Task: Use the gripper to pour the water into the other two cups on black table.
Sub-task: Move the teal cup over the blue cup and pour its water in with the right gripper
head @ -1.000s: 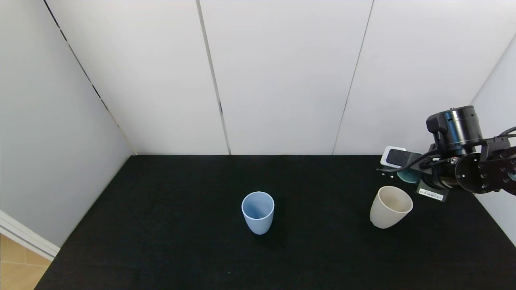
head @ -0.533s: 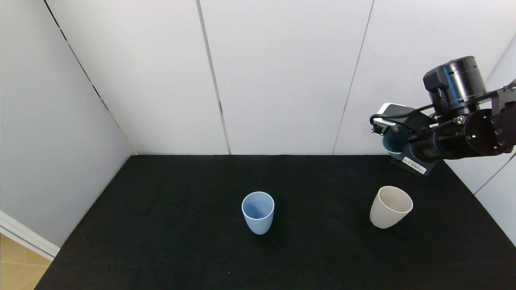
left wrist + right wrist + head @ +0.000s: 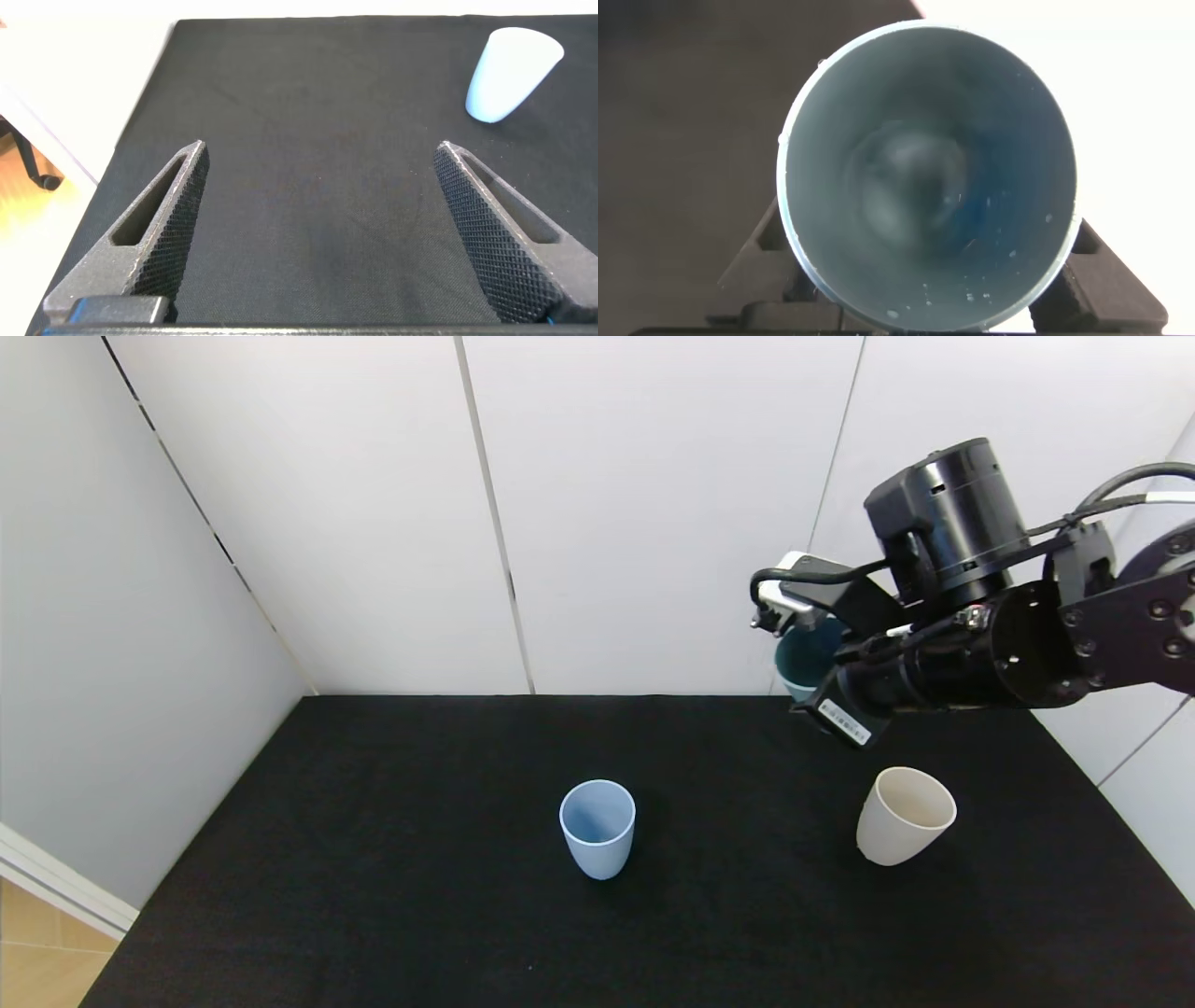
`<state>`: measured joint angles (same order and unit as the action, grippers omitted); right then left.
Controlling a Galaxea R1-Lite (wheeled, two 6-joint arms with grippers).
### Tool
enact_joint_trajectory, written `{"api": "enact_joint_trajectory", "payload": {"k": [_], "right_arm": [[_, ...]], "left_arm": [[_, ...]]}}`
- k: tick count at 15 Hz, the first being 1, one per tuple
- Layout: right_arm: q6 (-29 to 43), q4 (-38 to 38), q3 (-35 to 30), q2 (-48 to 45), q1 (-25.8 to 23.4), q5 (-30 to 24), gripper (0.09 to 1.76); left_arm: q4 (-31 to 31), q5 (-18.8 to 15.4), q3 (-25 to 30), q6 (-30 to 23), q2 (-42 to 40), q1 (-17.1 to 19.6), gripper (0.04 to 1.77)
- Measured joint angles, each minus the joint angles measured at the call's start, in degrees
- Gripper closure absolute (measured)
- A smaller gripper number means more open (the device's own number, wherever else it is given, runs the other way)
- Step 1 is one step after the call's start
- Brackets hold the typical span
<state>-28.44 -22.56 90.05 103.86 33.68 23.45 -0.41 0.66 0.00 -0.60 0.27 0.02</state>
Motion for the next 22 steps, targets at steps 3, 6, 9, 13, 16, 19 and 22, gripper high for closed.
{"api": "enact_joint_trajectory", "payload": {"k": [3,6,9,13,16,19,22], "right_arm": [[1.96,0.09,2.56,3.38,5.97,0.39,0.65],[1.96,-0.09,7.06,7.79,9.92,1.38,0.65],[-1.32,-0.11,9.20,12.26,12.68,9.25,0.65],[-7.08,0.00,11.52,17.69,14.69,15.60,0.65],[-12.24,0.16,12.70,20.70,15.30,20.35,0.65],[-15.68,0.30,13.81,22.35,16.31,22.10,0.65],[-19.02,0.22,16.68,24.14,17.75,26.93,0.65]], "left_arm": [[0.00,0.00,0.00,0.02,0.00,0.00,0.09],[0.00,0.02,0.00,0.02,0.00,-0.02,0.09],[0.00,0.02,0.00,0.02,0.00,-0.02,0.09],[0.00,0.00,0.00,0.00,0.00,-0.02,0.09],[0.00,0.02,0.00,0.00,0.00,-0.02,0.09],[0.00,0.00,0.00,0.00,0.00,-0.02,0.09],[0.00,0.02,0.00,0.00,0.00,-0.02,0.09]]}}
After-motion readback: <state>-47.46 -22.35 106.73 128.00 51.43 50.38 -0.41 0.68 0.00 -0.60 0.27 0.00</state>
